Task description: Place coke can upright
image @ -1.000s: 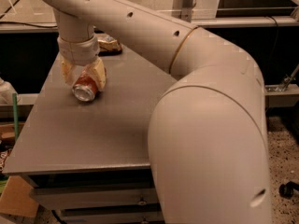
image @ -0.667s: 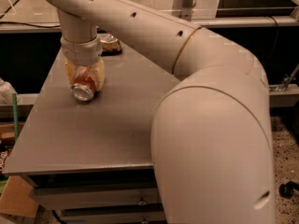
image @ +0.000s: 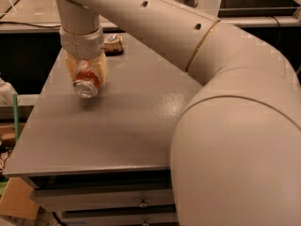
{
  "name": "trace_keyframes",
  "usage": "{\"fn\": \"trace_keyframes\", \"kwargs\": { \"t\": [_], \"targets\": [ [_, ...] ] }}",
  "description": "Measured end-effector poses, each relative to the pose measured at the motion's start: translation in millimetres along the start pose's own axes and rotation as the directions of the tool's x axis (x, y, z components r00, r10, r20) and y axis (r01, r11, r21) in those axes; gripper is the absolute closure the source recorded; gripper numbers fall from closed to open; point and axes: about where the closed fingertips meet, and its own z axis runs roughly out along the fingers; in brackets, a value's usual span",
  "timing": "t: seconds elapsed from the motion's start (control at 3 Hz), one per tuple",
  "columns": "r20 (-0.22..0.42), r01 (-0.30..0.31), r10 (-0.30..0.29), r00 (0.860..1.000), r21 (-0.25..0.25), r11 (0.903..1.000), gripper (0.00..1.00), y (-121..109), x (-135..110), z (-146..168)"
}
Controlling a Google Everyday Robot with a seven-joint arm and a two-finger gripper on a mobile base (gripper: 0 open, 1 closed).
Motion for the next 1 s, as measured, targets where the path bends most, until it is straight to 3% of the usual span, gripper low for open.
{"fn": "trace_keyframes", "kwargs": {
  "t": [0.67,1.0],
  "targets": [
    [0.014,-0.014,0.013,1.0,0.028,0.9995,1.0,-0.4,-3.0,11.9],
    [-0.039,-0.035,0.037,0.999,0.057,0.9977,1.0,18.6,-9.6,13.5]
  ]
}}
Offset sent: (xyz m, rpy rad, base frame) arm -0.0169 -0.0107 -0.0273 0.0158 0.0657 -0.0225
